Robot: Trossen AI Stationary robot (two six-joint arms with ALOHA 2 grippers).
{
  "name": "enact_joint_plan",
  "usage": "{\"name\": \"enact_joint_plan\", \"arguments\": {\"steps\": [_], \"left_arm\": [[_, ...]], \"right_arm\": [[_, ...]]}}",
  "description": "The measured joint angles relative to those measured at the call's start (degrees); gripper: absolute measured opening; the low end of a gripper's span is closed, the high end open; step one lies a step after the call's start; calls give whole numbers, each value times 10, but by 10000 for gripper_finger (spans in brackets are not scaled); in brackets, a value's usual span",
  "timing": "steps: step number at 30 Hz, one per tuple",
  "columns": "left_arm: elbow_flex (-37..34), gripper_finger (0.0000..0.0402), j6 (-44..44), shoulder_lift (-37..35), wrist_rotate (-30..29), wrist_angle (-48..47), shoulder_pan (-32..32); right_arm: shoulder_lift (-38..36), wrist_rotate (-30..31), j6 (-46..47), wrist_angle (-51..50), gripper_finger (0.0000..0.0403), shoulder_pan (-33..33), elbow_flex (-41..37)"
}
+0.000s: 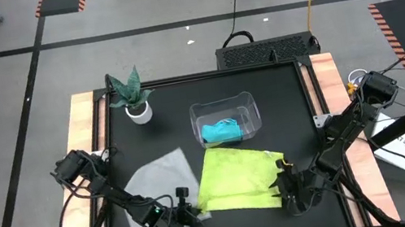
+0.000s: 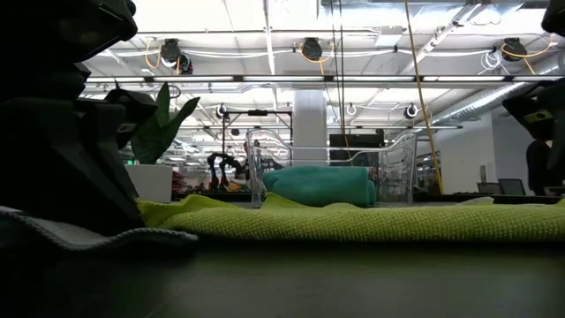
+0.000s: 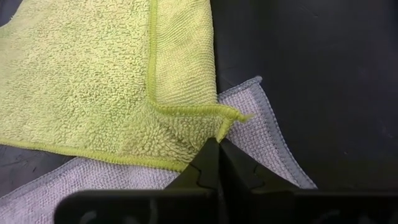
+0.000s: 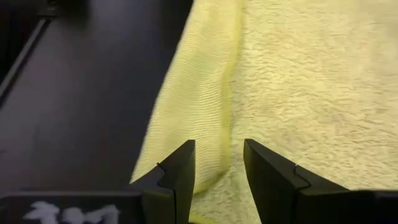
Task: Fold microfiber towels
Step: Fold the green towel
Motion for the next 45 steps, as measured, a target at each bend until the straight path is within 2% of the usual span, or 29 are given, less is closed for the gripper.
{"name": "enact_joint_plan", "arguments": {"steps": [5, 12, 16, 20, 26, 32, 39, 45], "left_arm": [[0, 21, -1, 1, 1, 8, 0], [0, 4, -1, 1, 1, 11, 0], [0, 17, -1, 1, 1, 11, 0], [0, 21, -1, 1, 1, 11, 0], [0, 4, 2, 1, 1, 11, 0], [0, 5, 31, 2, -15, 12, -5], [1, 6, 41, 2, -46, 14, -18], [0, 12, 41, 3, -55, 22, -25]], "right_arm": [[0, -14, 34, -10, 130, 0, 0], [0, -44, 64, -14, 130, 1, 0], [0, -44, 66, -12, 124, 1, 0], [0, -44, 65, -5, 91, 0, 0], [0, -60, 62, 8, 9, 0, 0], [0, -61, 46, 50, 7, 5, 0], [0, -59, -9, 145, 2, 46, 0], [37, -45, -27, 206, 2, 83, 0]]}}
